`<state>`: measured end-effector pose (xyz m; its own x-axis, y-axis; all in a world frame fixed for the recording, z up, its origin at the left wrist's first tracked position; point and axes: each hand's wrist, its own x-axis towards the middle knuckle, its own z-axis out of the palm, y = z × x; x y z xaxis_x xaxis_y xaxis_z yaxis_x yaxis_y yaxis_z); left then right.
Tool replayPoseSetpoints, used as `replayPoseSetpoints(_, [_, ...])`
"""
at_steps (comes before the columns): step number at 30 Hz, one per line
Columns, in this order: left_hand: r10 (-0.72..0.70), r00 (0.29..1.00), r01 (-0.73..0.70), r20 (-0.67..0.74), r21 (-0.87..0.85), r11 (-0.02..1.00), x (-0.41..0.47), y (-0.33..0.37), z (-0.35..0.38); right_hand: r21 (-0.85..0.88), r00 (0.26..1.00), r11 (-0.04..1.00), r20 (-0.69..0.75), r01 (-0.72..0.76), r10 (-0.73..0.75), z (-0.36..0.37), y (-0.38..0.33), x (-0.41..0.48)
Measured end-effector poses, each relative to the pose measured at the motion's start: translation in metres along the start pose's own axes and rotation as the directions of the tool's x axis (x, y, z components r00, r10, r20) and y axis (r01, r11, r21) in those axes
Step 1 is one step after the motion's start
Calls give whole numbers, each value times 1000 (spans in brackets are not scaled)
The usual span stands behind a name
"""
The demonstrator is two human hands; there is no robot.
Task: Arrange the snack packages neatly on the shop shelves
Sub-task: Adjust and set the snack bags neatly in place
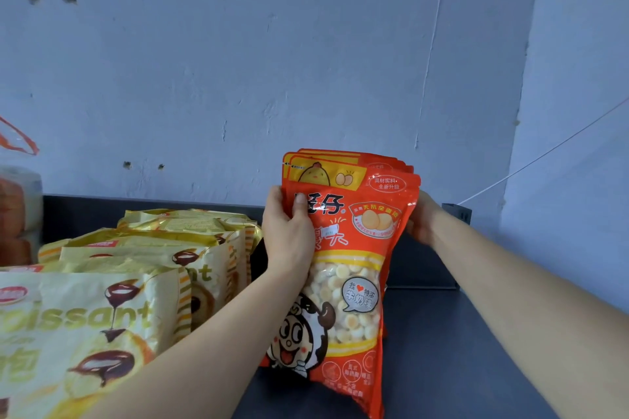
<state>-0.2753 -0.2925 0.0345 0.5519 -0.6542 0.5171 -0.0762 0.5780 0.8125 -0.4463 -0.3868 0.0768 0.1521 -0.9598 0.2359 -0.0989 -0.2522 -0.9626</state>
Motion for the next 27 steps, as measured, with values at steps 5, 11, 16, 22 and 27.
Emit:
replayPoseSetpoints(5, [-92,992,84,87,91,992,-7,0,-10,-136,986,978,25,-157,162,1,13,-3])
replayPoseSetpoints(11, [-289,918,283,273,64,957,-28,12,-37,-342,986,929,-136,-138,97,0,26,4])
replayPoseSetpoints(16, [-484,624,376,613,307,874,-31,17,-66,-273,982,958,-182,-89,39,6,27,2])
replayPoseSetpoints(22, [-596,583,360,553,482,799,-36,-11,-69,-218,993,973,-110,-77,53,7,34,8])
replayPoseSetpoints(27, [-532,685,336,499,431,837,-52,-27,-52,-172,988,973,-40,-155,150,6,44,-23])
